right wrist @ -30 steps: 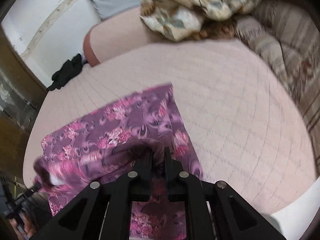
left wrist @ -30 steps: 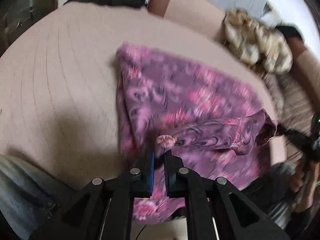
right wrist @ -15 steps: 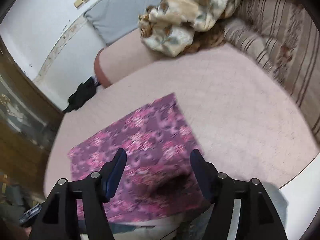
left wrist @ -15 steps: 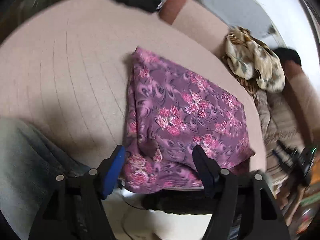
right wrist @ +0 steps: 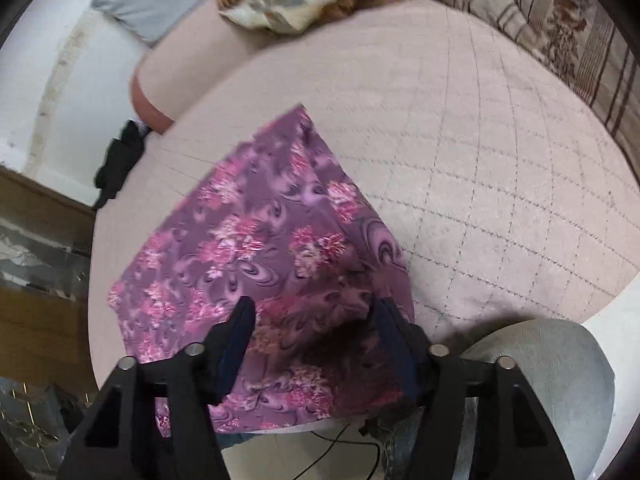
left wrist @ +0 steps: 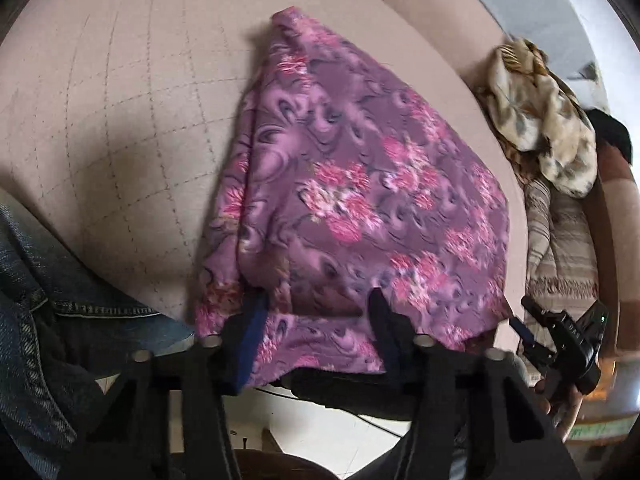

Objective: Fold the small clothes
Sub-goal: 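Release the shirt and smooth the folded bundle with both grippers, then grasp the folded shirt end with both grippers and lift it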

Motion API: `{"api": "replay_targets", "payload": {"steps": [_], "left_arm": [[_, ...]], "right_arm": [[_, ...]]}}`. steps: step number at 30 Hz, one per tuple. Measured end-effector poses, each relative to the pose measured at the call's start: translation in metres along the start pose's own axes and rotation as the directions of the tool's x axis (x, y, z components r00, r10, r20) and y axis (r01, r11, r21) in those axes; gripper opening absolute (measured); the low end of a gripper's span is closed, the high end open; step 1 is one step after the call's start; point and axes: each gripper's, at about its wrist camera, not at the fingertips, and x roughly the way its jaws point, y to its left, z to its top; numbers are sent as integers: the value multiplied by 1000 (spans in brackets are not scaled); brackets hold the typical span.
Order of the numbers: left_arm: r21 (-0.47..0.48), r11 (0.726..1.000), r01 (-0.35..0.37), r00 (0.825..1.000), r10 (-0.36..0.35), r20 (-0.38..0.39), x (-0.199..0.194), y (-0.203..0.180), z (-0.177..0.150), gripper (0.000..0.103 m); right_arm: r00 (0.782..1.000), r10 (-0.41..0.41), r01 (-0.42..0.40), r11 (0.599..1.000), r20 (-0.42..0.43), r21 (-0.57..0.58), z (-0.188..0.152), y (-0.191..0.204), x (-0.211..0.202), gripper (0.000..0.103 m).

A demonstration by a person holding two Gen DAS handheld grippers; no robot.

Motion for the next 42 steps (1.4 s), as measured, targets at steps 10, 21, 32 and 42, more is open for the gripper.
{"api": "replay_targets", "payload": {"steps": [10, 21, 32, 42], "left_arm": [[50, 999, 0, 999, -1, 32, -11, 3, -3, 10], [107, 989, -98, 995, 97, 9, 11, 17, -10, 10], [216, 961, -170, 980, 143, 134, -26, 5, -22, 57], [98, 993, -62, 988, 48, 145, -33, 22, -2, 79]], "right_arm": [[996, -84, 85, 996, 16, -38, 9, 5, 15, 9], [976, -216, 213, 969, -9, -121, -1, 1, 31, 8], [948, -318, 312, 937, -11, -157, -7, 11, 15, 44], [970, 240, -192, 866, 47, -462, -33, 166, -69, 97]]}}
